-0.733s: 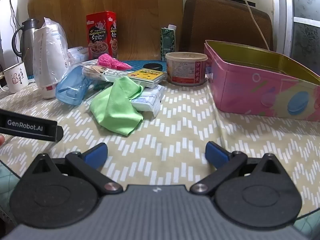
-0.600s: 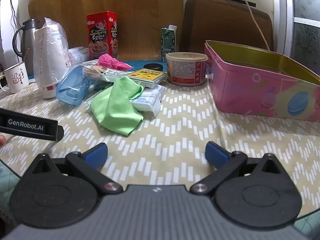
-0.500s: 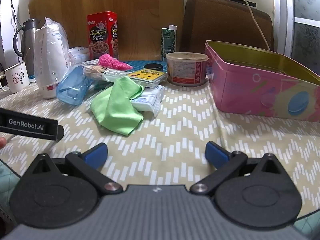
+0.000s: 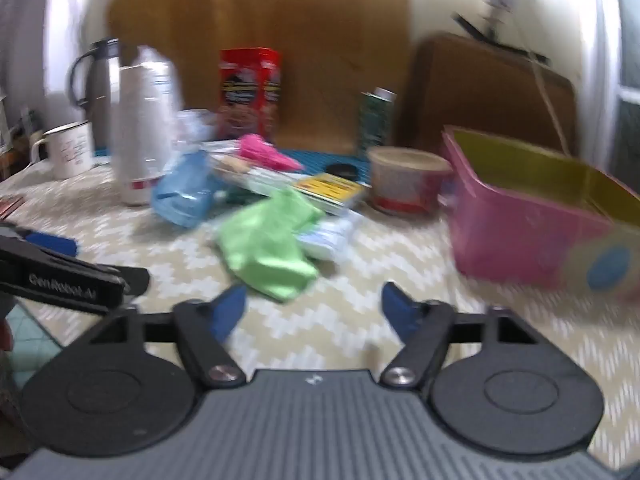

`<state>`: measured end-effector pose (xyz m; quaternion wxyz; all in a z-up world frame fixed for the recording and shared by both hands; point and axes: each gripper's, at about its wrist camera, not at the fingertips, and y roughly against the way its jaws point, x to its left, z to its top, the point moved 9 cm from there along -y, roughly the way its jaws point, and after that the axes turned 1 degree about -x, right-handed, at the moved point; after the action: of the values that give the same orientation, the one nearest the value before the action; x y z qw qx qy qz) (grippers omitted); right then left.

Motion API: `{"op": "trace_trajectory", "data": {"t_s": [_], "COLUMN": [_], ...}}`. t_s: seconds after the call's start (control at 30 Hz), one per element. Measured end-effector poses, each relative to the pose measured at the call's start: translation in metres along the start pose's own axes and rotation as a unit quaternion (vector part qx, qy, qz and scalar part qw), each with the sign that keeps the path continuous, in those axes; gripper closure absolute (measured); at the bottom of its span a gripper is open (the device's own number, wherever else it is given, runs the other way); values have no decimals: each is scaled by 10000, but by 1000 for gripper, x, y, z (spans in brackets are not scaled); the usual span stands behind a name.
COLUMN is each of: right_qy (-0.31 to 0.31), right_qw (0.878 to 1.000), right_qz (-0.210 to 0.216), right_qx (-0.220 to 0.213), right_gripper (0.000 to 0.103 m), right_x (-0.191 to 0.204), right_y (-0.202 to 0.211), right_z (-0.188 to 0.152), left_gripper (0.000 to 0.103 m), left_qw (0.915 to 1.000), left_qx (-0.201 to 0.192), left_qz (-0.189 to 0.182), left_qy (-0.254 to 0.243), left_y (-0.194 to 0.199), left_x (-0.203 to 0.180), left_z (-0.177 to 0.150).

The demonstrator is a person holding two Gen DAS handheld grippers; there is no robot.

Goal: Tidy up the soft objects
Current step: 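Reach the right gripper to the green cloth and close on it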

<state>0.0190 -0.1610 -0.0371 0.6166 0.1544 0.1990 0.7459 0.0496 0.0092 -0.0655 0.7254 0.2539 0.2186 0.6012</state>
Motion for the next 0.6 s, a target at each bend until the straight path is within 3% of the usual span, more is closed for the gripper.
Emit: {"op": "trace_trajectory", "data": {"t_s": [0.03, 0.13, 0.23, 0.3, 0.37, 0.47, 0.53, 0.6], "right_qy": [67, 230, 344, 288, 79, 249, 243, 377], "right_qw": [9999, 9994, 9988, 9982, 9973, 9942, 9870, 9849], "right_qz": [136, 244, 317, 347, 561, 963, 1534, 1652], "right_qx": [13, 0, 159, 400, 461, 403, 411, 360], "right_gripper": [42, 44, 46, 81, 96, 96, 96, 96], "right_x": [5, 14, 22, 22, 23, 34, 47, 55], "right_y": [-3, -15, -32, -47, -45, -20, 3, 20], "right_z": [3, 13, 19, 17, 15, 7, -1, -8], "left_gripper": [0, 1, 12, 27, 37, 47, 49, 53], "left_qw": [9999, 9979, 9950, 9924, 9882, 9771, 9696, 9633], "left_qx": [26, 80, 118, 164, 238, 402, 485, 596], "left_qz": [-83, -376, -630, -859, -1164, -1761, -2119, -2423], "left_qy": [91, 522, 765, 860, 967, 1126, 1125, 992], "left_y": [1, 3, 3, 3, 3, 2, 3, 2], "left_x": [5, 18, 22, 19, 16, 4, -9, -28], "left_z": [1, 7, 12, 15, 17, 21, 23, 22]}}
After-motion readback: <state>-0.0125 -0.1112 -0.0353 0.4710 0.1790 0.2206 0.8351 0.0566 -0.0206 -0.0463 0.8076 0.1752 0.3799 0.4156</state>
